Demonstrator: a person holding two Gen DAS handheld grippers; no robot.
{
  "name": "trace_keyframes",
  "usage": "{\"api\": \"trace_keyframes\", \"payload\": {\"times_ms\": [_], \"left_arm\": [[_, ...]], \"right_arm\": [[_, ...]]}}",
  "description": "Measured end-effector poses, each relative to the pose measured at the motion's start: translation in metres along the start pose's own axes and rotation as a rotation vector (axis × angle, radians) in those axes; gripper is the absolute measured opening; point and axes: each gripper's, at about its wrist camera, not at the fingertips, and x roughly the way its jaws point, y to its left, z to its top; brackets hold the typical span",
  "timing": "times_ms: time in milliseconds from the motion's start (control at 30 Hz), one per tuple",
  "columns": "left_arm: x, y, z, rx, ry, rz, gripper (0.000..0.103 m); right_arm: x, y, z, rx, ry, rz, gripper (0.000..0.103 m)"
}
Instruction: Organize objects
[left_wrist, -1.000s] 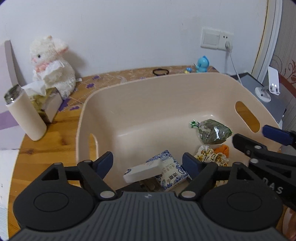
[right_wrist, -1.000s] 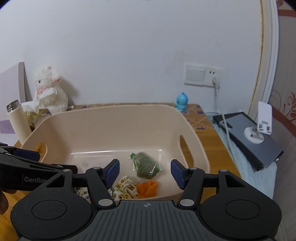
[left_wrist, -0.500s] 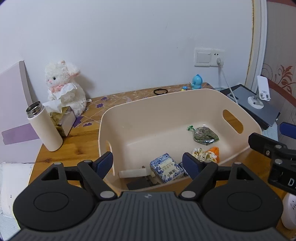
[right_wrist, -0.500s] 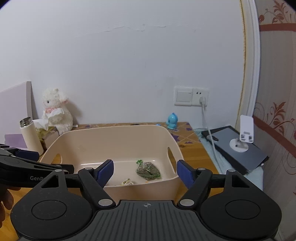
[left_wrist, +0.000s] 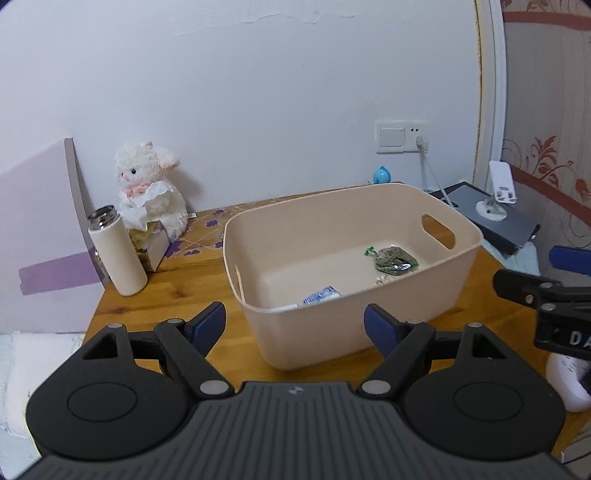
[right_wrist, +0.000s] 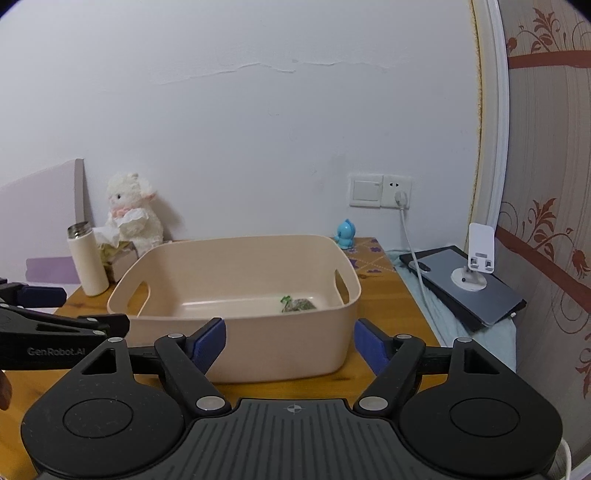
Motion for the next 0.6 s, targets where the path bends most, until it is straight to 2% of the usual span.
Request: {"api": "trace_keyframes", "payload": {"times_ms": [333,600], "left_arm": [[-0.046,-0.001,-0.036,-0.029,-0.021,-0.040,0.083],[-0.079,-0.002,-0.055,-0.028,-0.046,-0.037,0.083]], "right_arm": [[-0.033,0.011,-0.026,-0.006,-0.001,0.031,0.078],[-0.059,0.014,-0.047,0.015,0.006,0.052,0.078]]}}
